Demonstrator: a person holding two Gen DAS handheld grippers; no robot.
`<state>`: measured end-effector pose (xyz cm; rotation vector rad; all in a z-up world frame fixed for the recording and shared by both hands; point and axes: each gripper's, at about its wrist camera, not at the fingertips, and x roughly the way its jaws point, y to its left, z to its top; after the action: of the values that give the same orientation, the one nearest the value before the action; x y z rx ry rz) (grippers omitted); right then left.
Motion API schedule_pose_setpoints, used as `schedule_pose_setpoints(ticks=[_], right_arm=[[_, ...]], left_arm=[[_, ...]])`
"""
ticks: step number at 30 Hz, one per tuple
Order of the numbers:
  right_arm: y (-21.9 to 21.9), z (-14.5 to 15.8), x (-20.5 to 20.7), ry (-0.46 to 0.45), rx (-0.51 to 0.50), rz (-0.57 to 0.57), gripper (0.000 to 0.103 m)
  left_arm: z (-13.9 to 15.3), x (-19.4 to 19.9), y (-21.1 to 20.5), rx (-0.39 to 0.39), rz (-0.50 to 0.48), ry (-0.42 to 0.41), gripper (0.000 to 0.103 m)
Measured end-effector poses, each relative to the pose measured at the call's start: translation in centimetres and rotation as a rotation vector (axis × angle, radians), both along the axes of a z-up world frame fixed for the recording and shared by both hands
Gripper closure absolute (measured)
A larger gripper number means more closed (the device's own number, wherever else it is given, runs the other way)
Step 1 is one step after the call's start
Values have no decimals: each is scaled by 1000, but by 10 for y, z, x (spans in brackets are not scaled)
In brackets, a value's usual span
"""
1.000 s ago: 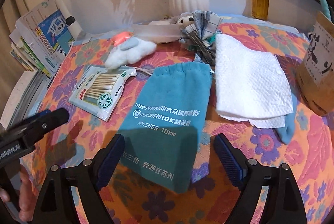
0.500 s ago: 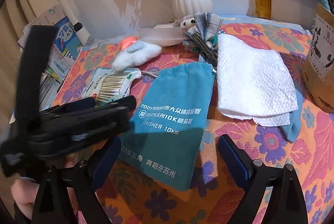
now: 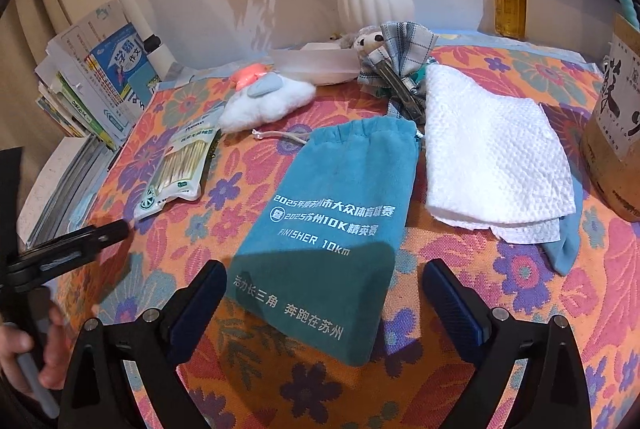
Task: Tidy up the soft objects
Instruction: 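Grasp the cotton-swab pack with the left gripper while the right gripper grasps the teal drawstring bag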
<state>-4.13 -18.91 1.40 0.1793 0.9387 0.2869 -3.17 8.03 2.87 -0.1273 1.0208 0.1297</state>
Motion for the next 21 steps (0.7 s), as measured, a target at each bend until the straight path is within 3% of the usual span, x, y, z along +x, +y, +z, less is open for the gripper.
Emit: schedule_pose_setpoints(ticks=[4,8,11,13,17,19,21], right_arm=[[-1,0,1,9,6,6,4],[-3,1,5,91,32,-13,0],[7,2,15,159,-3,-48,0],[16,1,19,155,-37,-68,0],[42,-7,22,86,-214,-89,0],[49,-10,22,53,-268,-95,0],[49,-9,21,47,-262,-97,0]], left_arm=[[20,-9,-17,-120,-51,-2,28],[42,-25,-35,-188,-88,-34,28],[48,-13,-46,-149,-90,-94,18],[44,6,-46,-122,-63,-152,15],[13,53,-48,-139,-51,-102,16],[3,65,-58,-60,-52,-141,16],[-7,75,-66,-6,-75,-111,15]])
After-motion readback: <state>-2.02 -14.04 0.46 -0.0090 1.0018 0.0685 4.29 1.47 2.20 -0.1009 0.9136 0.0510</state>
